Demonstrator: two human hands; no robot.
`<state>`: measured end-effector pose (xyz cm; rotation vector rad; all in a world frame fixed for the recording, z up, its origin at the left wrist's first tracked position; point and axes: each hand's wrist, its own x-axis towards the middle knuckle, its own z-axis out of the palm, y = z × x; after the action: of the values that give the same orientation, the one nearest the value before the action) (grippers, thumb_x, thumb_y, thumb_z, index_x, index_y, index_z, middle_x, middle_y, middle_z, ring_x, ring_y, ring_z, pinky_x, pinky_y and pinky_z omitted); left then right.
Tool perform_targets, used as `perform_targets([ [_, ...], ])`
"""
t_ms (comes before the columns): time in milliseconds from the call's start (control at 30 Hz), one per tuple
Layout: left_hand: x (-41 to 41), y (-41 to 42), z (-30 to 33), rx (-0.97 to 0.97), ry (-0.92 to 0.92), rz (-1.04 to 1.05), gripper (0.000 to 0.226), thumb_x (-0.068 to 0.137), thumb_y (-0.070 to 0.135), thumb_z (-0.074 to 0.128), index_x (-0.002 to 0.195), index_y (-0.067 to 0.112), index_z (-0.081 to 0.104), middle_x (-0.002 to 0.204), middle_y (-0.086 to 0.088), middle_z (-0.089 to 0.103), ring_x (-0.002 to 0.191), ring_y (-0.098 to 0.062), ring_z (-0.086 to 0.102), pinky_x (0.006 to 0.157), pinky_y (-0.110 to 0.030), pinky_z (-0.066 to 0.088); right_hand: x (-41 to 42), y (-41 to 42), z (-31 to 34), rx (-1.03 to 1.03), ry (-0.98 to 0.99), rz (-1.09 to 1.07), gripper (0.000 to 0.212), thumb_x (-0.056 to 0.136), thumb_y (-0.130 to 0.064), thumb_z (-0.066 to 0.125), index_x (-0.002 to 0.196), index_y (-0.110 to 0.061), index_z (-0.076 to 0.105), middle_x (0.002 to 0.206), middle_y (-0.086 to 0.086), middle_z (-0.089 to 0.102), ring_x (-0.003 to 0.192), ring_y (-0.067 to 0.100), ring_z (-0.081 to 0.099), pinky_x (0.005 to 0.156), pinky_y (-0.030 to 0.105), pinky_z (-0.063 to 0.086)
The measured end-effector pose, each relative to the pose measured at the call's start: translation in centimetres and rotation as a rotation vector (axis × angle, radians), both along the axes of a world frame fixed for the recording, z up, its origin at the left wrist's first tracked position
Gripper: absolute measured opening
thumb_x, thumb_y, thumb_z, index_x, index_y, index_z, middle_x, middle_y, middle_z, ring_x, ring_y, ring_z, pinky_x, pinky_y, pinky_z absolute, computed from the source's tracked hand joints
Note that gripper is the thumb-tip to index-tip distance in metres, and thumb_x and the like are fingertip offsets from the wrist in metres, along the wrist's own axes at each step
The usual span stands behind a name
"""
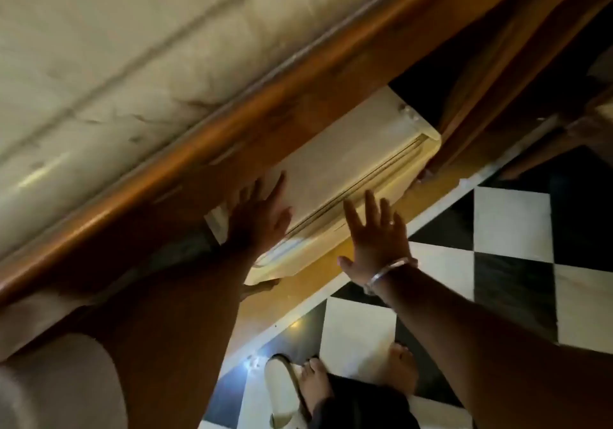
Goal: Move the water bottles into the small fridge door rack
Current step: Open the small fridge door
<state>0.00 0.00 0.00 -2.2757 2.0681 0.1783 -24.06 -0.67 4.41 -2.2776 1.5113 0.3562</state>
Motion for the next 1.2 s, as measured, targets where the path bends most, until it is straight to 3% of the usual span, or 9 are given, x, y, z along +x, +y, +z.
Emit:
perform_targets([
  [133, 2.5, -0.6, -2.2, -0.006, -0.082, -0.238, 0.064, 0.097, 0.062, 0.024, 0.156, 0.044, 0.005, 0.167, -0.010, 0.015, 0.150, -0.040, 0.015, 0.117, -0.060, 0.005, 3.3, 1.8, -3.4, 0.017, -0.125, 0.188, 0.102, 0.081, -0.056, 0.059, 0.149, -0.037, -0.014, 0.158, 0.015, -0.025, 0.144, 0.042, -0.019, 0.117, 0.059, -0.001],
  [333, 2.9, -0.5, -3.0, 0.000, -0.081, -0.314, 0.062, 0.097, 0.053, 0.030, 0.155, 0.040, 0.013, 0.165, -0.012, 0.022, 0.149, -0.042, 0.021, 0.116, -0.065, 0.016, 6.3, 5.2, -5.9, 0.039, -0.212, 0.214, 0.094, 0.080, -0.058, 0.059, 0.149, -0.045, -0.003, 0.156, 0.010, -0.031, 0.129, 0.042, -0.045, 0.108, 0.063, -0.018],
  [567, 2.5, -0.8, -2.6, 0.035, -0.090, -0.268, 0.063, 0.096, 0.049, 0.033, 0.154, 0.043, 0.008, 0.166, -0.010, 0.019, 0.150, -0.039, 0.020, 0.117, -0.063, 0.015, 6.6, 6.1, -6.5, 0.046, -0.308, 0.190, 0.091, 0.073, -0.054, 0.068, 0.148, -0.045, 0.016, 0.161, 0.008, -0.021, 0.126, 0.041, -0.048, 0.108, 0.066, -0.013],
  [667, 2.7, -0.6, -3.1, 0.014, -0.081, -0.272, 0.065, 0.095, 0.050, 0.034, 0.154, 0.045, 0.008, 0.166, -0.008, 0.019, 0.150, -0.038, 0.021, 0.116, -0.064, 0.017, 6.8, 6.4, -7.1, -0.012, -0.341, 0.156, 0.092, 0.064, -0.057, 0.074, 0.144, -0.046, 0.030, 0.163, 0.012, -0.007, 0.135, 0.046, -0.035, 0.111, 0.068, 0.000],
  [767, 2.7, -1.0, -2.8, 0.003, -0.078, -0.282, 0.063, 0.094, 0.051, 0.034, 0.154, 0.043, 0.017, 0.166, -0.008, 0.021, 0.149, -0.037, 0.022, 0.116, -0.063, 0.018, 8.5, 7.3, -7.3, -0.109, -0.365, 0.136, 0.092, 0.048, -0.059, 0.083, 0.133, -0.045, 0.051, 0.157, 0.023, 0.021, 0.140, 0.053, 0.002, 0.109, 0.070, 0.018],
  [867, 2.4, -0.9, -2.6, -0.027, -0.067, -0.268, 0.061, 0.093, 0.051, 0.034, 0.153, 0.042, 0.026, 0.165, -0.006, 0.024, 0.150, -0.035, 0.024, 0.116, -0.061, 0.020, 10.9, 8.3, -7.5, -0.132, -0.373, 0.125, 0.093, 0.040, -0.060, 0.085, 0.126, -0.040, 0.057, 0.151, 0.032, 0.027, 0.140, 0.053, 0.019, 0.107, 0.069, 0.015],
  [1000, 2.9, -1.2, -2.9, -0.054, -0.040, -0.276, 0.060, 0.092, 0.053, 0.032, 0.151, 0.042, 0.029, 0.164, -0.005, 0.027, 0.149, -0.034, 0.026, 0.116, -0.060, 0.018, 11.5, 8.9, -8.6, -0.208, -0.386, 0.137, 0.092, 0.040, -0.061, 0.084, 0.125, -0.037, 0.058, 0.150, 0.031, 0.031, 0.137, 0.054, 0.025, 0.105, 0.064, 0.016],
  [1067, 2.9, -1.1, -2.9, -0.063, -0.027, -0.279, 0.060, 0.092, 0.054, 0.031, 0.151, 0.042, 0.031, 0.164, -0.005, 0.027, 0.149, -0.034, 0.026, 0.116, -0.059, 0.017, 11.1, 9.1, -9.0, -0.239, -0.389, 0.168, 0.088, 0.047, -0.058, 0.083, 0.128, -0.038, 0.054, 0.153, 0.030, 0.026, 0.140, 0.053, 0.017, 0.107, 0.065, 0.015],
  [1200, 3.1, -0.9, -3.1, -0.060, -0.029, -0.282, 0.060, 0.092, 0.055, 0.030, 0.151, 0.043, 0.031, 0.164, -0.004, 0.027, 0.149, -0.033, 0.026, 0.116, -0.059, 0.018, 11.2, 9.6, -8.4, -0.171, -0.417, 0.132, 0.076, 0.060, -0.054, 0.079, 0.127, -0.037, 0.049, 0.159, 0.025, -0.002, 0.139, 0.044, -0.020, 0.109, 0.065, -0.001],
])
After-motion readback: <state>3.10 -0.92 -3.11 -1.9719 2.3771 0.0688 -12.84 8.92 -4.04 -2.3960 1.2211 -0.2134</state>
